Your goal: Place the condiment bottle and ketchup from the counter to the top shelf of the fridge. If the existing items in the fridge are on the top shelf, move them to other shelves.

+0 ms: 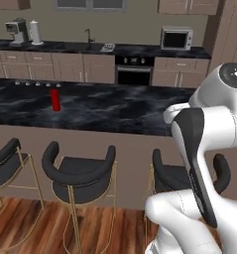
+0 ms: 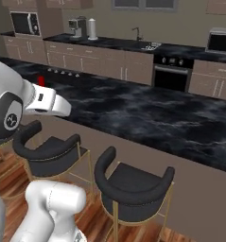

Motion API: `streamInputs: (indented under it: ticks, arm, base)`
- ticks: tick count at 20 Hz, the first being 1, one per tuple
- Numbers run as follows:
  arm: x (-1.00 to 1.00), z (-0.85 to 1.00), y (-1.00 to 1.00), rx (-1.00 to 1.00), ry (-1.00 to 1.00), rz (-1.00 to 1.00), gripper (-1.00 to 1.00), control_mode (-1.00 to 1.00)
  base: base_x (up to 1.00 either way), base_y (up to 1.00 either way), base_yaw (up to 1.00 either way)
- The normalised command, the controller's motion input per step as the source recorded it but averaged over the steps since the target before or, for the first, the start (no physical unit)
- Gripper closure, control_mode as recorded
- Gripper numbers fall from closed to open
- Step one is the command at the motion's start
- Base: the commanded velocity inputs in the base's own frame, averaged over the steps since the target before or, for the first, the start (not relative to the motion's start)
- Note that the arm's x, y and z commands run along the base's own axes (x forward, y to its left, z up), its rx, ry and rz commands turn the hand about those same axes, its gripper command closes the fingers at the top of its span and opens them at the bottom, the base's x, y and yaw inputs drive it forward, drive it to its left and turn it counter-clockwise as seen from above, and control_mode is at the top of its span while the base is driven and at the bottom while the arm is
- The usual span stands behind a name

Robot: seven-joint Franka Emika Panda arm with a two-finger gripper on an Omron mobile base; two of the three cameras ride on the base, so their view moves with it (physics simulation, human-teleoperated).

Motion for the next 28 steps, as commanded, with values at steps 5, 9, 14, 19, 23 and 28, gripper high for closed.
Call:
streamInputs:
  ticks: [5, 9, 14, 19, 23, 28]
  arm:
    - [0.00, 0.00, 0.00, 0.00, 0.00, 0.00, -1.00, 1.00]
    - [0.00, 0.00, 0.00, 0.00, 0.00, 0.00, -1.00, 1.00]
    - [0.00, 0.00, 0.00, 0.00, 0.00, 0.00, -1.00, 1.00]
    - [0.00, 0.00, 0.00, 0.00, 0.00, 0.00, -1.00, 1.00]
    - [0.00, 0.00, 0.00, 0.00, 0.00, 0.00, -1.00, 1.00]
    - [0.00, 0.00, 0.00, 0.00, 0.00, 0.00, -1.00, 1.00]
  base:
    - [-0.18, 1.00, 0.02]
    - [0.45, 1.00, 0.00]
    - [0.80, 1.00, -0.01]
    - [0.41, 1.00, -0.02]
    - [0.09, 1.00, -0.01]
    - [0.01, 1.00, -0.05]
